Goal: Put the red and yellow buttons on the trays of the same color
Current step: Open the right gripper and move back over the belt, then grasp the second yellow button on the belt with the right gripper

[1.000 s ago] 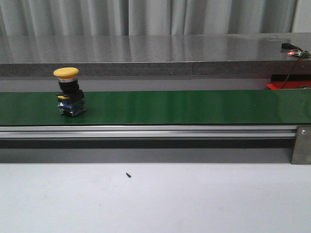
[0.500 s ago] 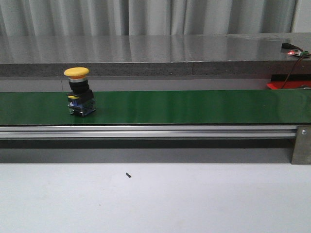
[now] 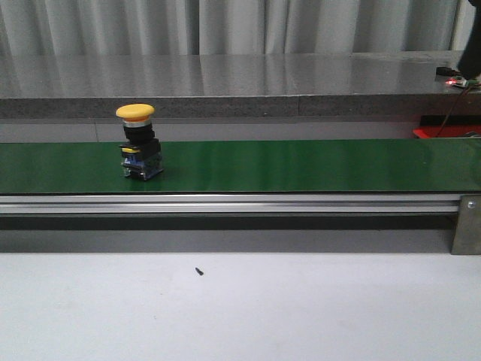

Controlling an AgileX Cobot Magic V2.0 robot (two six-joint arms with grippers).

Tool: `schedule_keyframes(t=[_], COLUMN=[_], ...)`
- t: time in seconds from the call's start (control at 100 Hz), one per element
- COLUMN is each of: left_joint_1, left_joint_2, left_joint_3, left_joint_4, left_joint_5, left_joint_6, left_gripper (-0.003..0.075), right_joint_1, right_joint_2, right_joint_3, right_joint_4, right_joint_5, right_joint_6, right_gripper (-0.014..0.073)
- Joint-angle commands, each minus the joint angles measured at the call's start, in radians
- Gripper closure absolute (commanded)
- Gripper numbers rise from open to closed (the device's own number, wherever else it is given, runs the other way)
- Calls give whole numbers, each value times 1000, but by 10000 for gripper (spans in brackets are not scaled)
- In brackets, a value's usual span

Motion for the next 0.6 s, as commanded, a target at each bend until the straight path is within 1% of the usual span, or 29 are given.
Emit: schedule_keyframes(t=[0.0,0.2,0.37,0.59], left_joint_1=[-6,-6,-6,-6], left_joint_2=[9,9,9,9], left_joint_3=[-24,-24,-24,-24], left_joint_4=[-10,-10,-10,-10], left_joint_5=[-69,-69,-69,-69], left_joint_6=[-6,-6,-6,-6], left_gripper=[740,740,740,740], right_joint_1=[57,176,238,316], right_joint_2=[-42,-42,-15,85], right_joint_3=[-63,-118,-156,-252], right_joint_4=[6,1,-3,-3], right_joint_5=[0,20,58,102], right_joint_6=[-35,-37,-43,-74], right_gripper=[106,106,106,104])
